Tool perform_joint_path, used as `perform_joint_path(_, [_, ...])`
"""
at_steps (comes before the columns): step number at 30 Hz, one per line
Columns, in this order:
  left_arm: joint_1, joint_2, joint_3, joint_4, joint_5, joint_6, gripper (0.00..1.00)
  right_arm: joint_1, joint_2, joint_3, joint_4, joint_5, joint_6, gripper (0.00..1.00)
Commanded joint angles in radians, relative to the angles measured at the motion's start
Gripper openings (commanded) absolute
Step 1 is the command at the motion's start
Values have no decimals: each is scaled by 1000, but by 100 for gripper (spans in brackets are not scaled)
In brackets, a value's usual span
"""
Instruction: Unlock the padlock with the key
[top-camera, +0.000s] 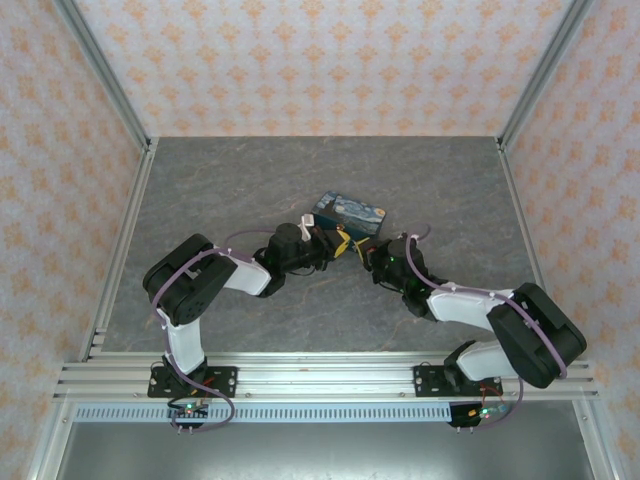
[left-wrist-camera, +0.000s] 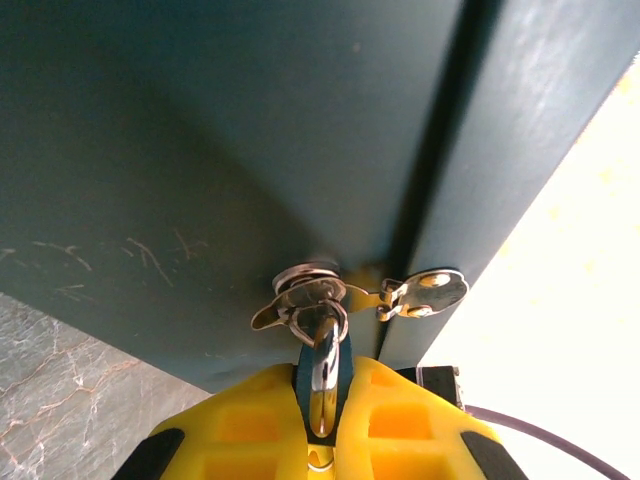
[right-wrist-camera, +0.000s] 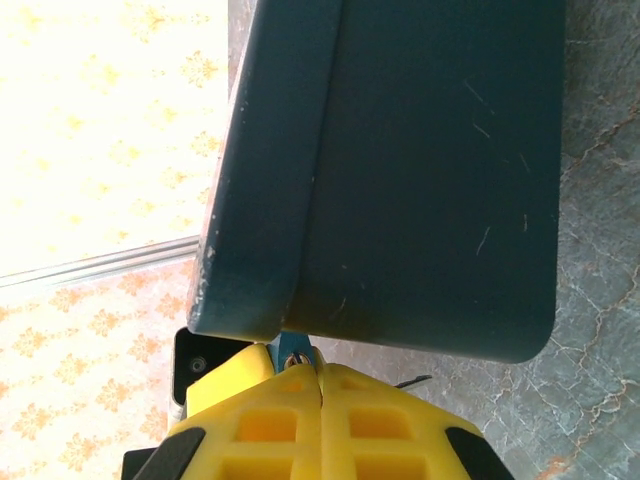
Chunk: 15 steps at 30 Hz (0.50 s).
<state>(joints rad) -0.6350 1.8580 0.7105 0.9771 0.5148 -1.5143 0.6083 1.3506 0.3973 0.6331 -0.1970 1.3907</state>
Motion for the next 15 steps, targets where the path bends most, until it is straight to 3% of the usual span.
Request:
perform_joint_path(1, [-17,-1,13,52,3,8,0,6,15,32,14,23,-16,0])
perform_joint_path(15, [-37,-8,24,54,9,5,0,6,60,43,38,0,-56,0])
